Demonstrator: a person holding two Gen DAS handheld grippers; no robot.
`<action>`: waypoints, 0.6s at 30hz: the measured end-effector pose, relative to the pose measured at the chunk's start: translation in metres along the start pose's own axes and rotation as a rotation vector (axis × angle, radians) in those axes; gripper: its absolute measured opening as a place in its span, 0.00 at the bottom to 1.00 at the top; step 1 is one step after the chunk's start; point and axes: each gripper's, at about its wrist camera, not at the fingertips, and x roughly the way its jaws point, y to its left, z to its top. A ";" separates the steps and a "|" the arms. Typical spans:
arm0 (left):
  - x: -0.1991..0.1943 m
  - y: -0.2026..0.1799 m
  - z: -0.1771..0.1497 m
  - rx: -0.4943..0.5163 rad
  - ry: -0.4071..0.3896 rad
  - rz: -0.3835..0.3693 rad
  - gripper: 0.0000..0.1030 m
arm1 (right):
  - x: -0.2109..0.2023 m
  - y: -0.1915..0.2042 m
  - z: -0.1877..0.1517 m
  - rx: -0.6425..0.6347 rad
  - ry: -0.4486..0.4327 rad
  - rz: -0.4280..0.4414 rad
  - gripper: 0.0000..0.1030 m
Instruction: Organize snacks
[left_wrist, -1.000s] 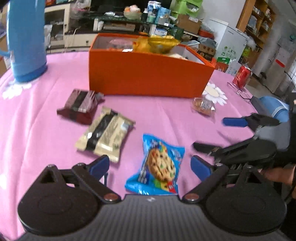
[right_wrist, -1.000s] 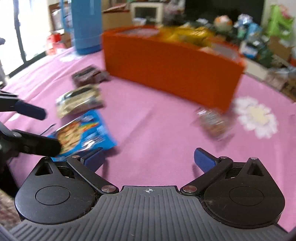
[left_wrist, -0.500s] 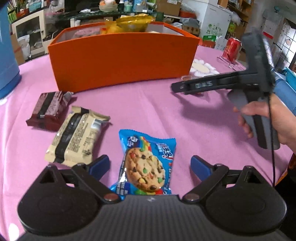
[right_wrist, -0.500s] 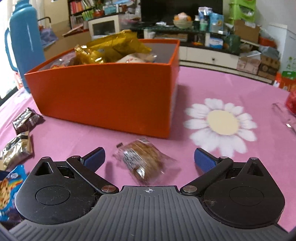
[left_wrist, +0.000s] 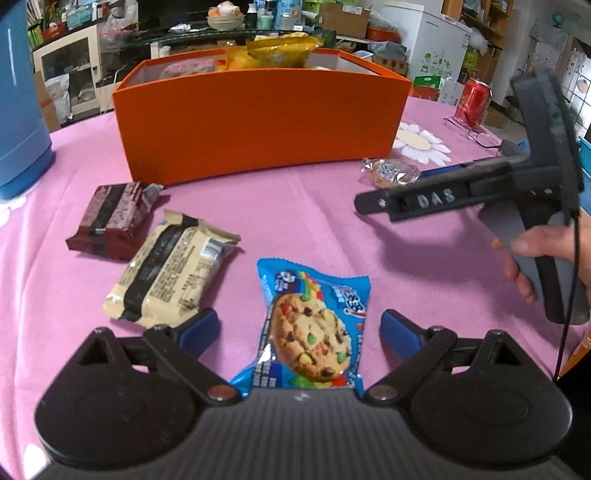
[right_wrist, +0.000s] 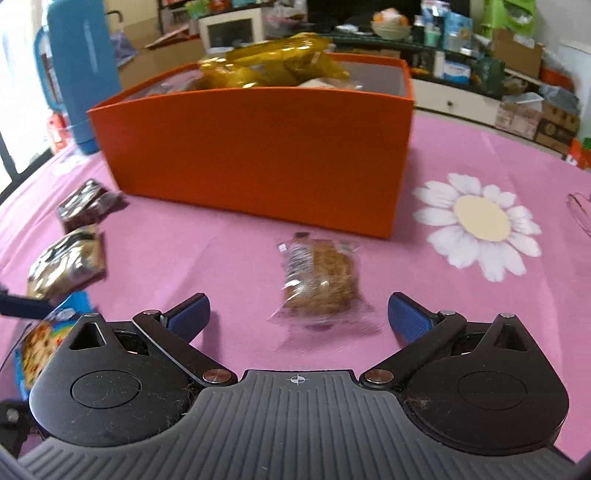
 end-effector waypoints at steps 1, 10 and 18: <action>0.001 -0.001 0.000 0.002 0.000 0.000 0.91 | 0.001 -0.001 0.002 0.011 -0.004 -0.002 0.89; 0.005 -0.011 -0.003 0.075 -0.009 0.041 0.91 | 0.014 0.001 0.010 -0.015 -0.015 -0.058 0.88; 0.005 -0.012 -0.004 0.076 -0.013 0.042 0.91 | 0.005 0.011 0.011 -0.046 -0.040 -0.029 0.35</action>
